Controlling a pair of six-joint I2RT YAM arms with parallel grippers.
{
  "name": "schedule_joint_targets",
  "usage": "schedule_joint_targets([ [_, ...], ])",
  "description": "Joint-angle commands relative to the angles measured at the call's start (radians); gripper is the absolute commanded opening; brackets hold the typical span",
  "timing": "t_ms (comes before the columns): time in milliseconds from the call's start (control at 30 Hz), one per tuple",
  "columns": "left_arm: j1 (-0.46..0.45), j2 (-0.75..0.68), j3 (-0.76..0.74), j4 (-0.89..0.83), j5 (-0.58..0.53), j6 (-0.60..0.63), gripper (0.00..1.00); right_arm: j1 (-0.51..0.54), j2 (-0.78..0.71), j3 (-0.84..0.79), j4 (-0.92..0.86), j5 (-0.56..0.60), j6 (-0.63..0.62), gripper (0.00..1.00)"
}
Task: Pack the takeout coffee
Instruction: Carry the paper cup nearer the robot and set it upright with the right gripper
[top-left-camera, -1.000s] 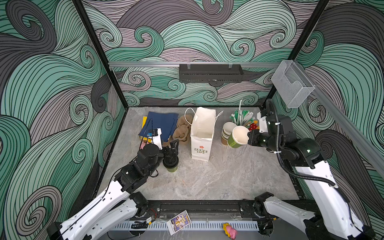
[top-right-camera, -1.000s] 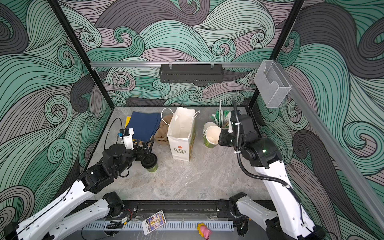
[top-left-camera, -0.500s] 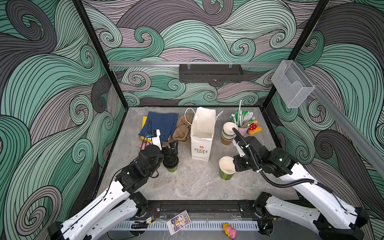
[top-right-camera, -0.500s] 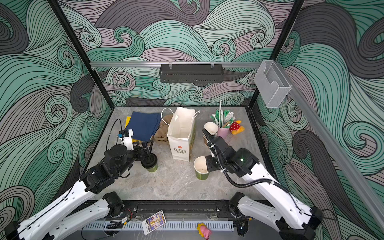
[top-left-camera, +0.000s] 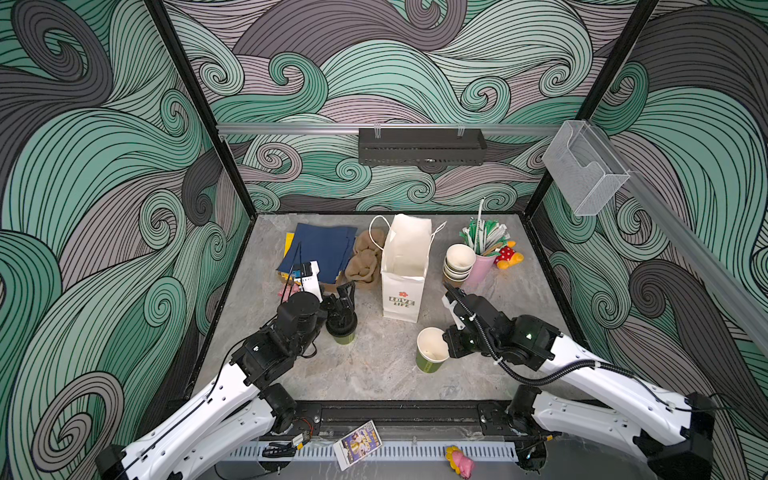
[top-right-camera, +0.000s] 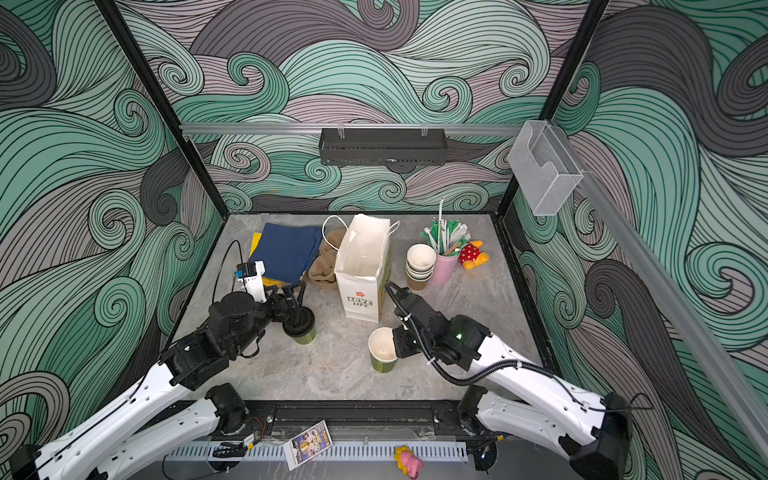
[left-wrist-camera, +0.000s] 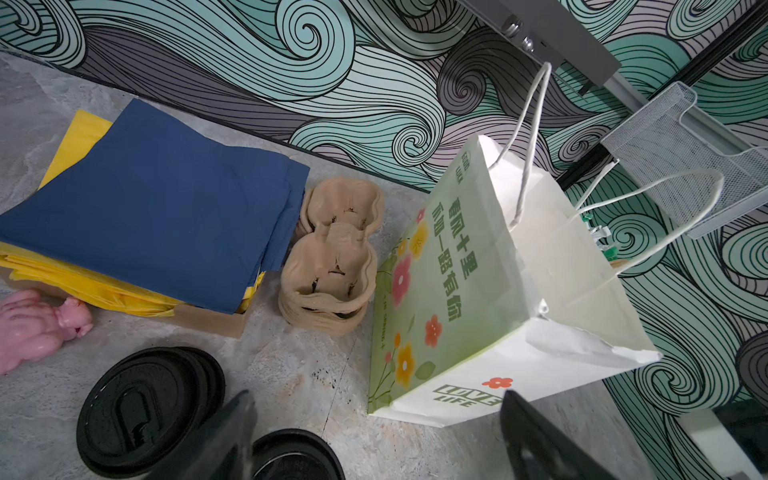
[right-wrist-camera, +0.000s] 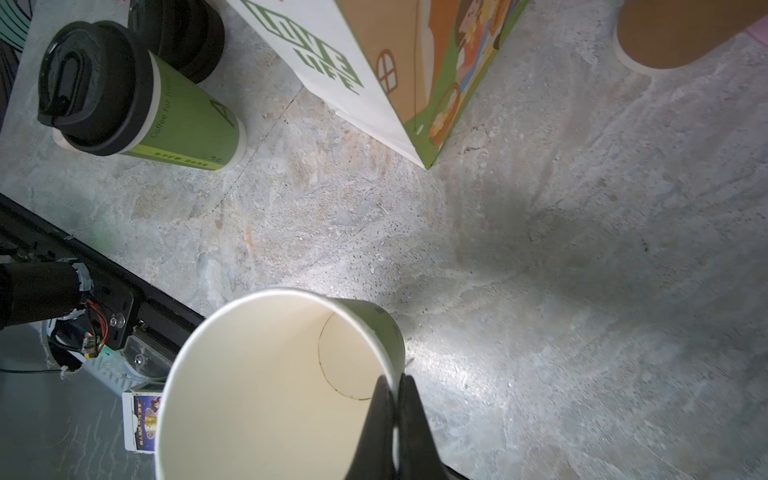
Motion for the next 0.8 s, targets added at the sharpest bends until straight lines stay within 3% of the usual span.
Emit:
schedule_joint_targets([
  [0, 0.009, 0.002, 0.006, 0.009, -0.015, -0.008, 0.93, 0.018, 0.023, -0.03, 0.126, 0.034, 0.02, 0.0],
  [300, 0.009, -0.005, 0.007, 0.003, -0.015, -0.008, 0.93, 0.024, 0.094, -0.081, 0.231, 0.053, 0.023, 0.0],
  [767, 0.009, -0.022, 0.0, -0.008, -0.022, -0.008, 0.93, 0.029, 0.163, -0.094, 0.234, 0.079, 0.003, 0.0],
])
